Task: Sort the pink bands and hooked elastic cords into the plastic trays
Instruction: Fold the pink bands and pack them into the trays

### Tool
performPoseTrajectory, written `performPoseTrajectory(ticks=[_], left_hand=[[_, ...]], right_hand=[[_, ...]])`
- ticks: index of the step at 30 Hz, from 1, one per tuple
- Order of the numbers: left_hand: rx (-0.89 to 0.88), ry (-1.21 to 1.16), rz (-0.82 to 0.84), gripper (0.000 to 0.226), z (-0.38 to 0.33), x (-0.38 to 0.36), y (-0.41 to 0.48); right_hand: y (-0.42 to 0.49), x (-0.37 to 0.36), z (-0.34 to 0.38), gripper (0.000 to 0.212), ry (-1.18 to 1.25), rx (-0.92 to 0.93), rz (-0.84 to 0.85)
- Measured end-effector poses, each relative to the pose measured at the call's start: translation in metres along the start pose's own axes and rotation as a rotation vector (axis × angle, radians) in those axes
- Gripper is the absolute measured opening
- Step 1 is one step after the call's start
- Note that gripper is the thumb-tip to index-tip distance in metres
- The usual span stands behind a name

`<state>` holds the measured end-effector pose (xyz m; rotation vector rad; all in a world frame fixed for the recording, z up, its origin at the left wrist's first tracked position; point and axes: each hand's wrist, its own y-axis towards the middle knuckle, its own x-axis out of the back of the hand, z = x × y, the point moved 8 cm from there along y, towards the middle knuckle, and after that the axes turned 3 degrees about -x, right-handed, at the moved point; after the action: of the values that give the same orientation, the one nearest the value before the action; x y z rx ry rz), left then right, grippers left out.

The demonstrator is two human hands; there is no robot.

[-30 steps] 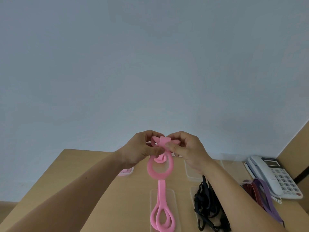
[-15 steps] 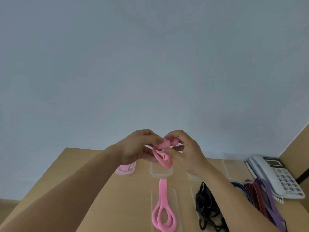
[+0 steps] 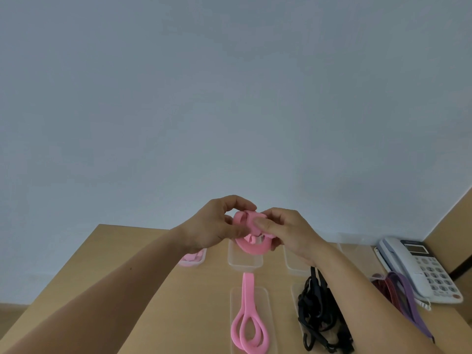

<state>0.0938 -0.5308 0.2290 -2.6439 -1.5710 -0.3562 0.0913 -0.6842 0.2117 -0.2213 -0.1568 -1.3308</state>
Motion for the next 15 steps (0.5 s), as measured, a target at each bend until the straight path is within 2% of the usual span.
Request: performPoseTrajectory(ticks=[4,7,9,15], left_hand=[[-0.032,0.127,-0.08,0.043,-0.002,0.002,0.002],[0.037,0.12,-0.148,0.036,0.004,0.007,0.003],[0.097,0.043,-0.124,0.027,0.01,0.004,0.003],[0.18,-0.293,0.015,0.026,0.012,-0.01,0.001]], right_hand=[[-0.001,0.002,0.007,0.007,-0.065,0.085,-0.061],[-0.003,0.003,0.012,0.018,-0.065,0.156,-0.107],[-0.004,0.003,0.015,0.026,-0.108,0.189,-0.148],[-0.011,0.001,0.025,0.042,-0.328,0.393,-0.247]])
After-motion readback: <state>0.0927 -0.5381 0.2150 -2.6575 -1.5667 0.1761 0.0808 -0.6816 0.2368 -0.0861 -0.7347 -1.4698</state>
